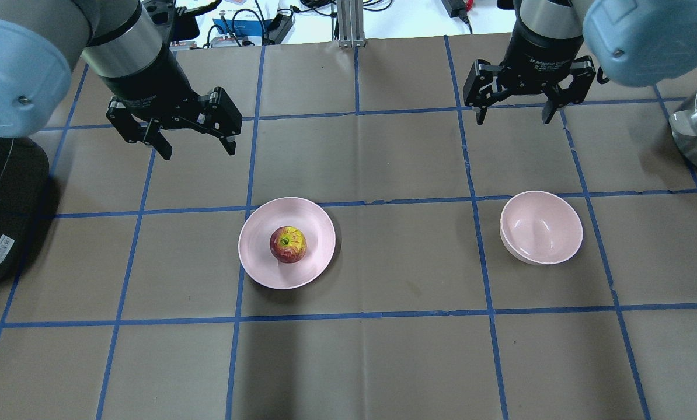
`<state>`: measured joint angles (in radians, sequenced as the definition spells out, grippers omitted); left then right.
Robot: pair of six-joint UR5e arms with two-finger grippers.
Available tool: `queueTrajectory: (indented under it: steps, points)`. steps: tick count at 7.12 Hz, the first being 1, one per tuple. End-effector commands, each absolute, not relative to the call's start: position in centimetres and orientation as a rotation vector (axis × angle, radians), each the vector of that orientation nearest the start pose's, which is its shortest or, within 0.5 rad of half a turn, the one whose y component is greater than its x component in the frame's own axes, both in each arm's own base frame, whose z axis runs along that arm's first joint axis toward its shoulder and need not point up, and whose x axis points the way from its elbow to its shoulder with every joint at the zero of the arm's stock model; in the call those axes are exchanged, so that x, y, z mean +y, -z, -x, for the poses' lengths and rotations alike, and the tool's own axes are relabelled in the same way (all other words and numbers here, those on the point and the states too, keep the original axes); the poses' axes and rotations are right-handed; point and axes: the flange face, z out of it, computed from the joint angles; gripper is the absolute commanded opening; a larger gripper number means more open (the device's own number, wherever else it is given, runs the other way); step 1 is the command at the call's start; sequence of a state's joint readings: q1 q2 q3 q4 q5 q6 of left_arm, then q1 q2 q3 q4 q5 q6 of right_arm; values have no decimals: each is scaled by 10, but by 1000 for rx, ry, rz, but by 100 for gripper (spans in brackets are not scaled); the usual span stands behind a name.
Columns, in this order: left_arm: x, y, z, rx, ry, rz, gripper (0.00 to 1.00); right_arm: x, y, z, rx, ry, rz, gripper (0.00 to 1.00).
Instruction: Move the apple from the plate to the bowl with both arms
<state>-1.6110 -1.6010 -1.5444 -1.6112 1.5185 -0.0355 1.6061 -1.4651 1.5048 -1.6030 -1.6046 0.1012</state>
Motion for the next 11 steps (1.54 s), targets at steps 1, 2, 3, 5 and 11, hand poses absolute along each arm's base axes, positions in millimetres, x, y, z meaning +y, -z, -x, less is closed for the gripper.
queueTrajectory:
  steps: [1,2,3,5,11]
  points:
    - [-495,-480,159,3191,-77,-8,100,-531,-469,-149,3174,-11,-102,100]
    - [-499,-471,162,3192,-107,3,100,-532,-468,-146,3176,-11,-83,100]
    - [-507,-453,170,3198,-98,-29,100,-536,-460,-126,3196,-52,-75,100]
    - [-505,-433,179,3256,-91,-270,100,-538,-418,-47,3236,-163,15,100]
    - [-446,-249,241,3071,-189,-871,100,-484,-223,45,3166,-220,46,99]
